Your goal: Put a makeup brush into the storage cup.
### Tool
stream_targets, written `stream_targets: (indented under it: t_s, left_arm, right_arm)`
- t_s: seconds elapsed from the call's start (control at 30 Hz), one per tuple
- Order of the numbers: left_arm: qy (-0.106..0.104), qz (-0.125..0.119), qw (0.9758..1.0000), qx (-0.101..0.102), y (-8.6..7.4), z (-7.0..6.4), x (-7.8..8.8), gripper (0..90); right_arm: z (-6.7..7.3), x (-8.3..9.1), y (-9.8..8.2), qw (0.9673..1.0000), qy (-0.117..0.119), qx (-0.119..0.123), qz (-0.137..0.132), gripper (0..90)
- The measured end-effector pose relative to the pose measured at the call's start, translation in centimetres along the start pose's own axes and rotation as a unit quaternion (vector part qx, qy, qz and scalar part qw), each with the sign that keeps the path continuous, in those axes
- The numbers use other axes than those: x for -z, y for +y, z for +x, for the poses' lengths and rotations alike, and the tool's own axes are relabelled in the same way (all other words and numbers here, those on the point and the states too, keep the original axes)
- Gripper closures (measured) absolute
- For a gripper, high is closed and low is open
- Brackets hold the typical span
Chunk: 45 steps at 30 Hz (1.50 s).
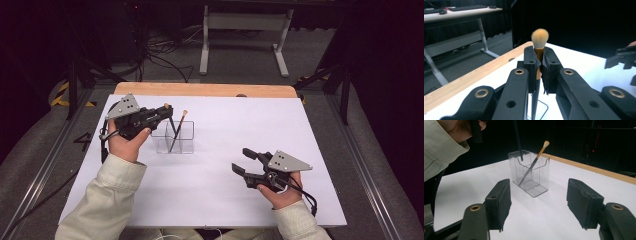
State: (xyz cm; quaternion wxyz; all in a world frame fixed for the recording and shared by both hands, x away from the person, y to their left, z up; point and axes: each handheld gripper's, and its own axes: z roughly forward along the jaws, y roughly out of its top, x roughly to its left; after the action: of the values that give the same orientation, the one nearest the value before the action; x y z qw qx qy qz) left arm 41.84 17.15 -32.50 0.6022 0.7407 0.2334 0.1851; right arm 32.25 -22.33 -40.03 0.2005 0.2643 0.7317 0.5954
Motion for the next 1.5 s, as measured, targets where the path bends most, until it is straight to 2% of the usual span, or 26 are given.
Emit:
stream_targets:
  t_s: [0.37,0.87,1.23,1.27,1.3,1.43,1.5]
  left_arm:
    - [0.002,0.020,0.9997,0.013,-0.8,1.1,-1.0,82.9]
    - [-0.015,0.056,0.9978,0.032,-1.8,1.5,-2.1,82.9]
    - [-0.016,0.055,0.9972,0.048,-2.3,1.9,-2.4,81.9]
    - [-0.006,0.053,0.9969,0.058,-2.3,1.9,-2.4,68.7]
    - [0.001,0.052,0.9969,0.059,-2.3,1.9,-2.3,54.2]
    - [0.028,0.049,0.9968,0.056,-2.0,1.7,-1.5,32.5]
    - [0.043,0.046,0.9965,0.055,-1.7,1.4,-0.8,26.4]
  right_arm:
    - [-0.1,0.4,-0.1,1.0000,-0.006,-0.002,-0.003,36.2]
    - [-0.1,0.4,-0.1,1.0000,-0.006,0.000,-0.003,35.8]
    - [-0.1,0.4,-0.1,1.0000,-0.007,0.001,-0.004,35.4]
    - [-0.1,0.4,-0.1,1.0000,-0.007,0.001,-0.004,35.4]
    - [-0.1,0.5,-0.1,1.0000,-0.007,0.000,-0.004,35.2]
    - [-0.2,0.4,0.0,1.0000,-0.006,0.000,-0.007,34.7]
    - [-0.3,0.4,0.0,1.0000,-0.007,0.000,-0.006,34.6]
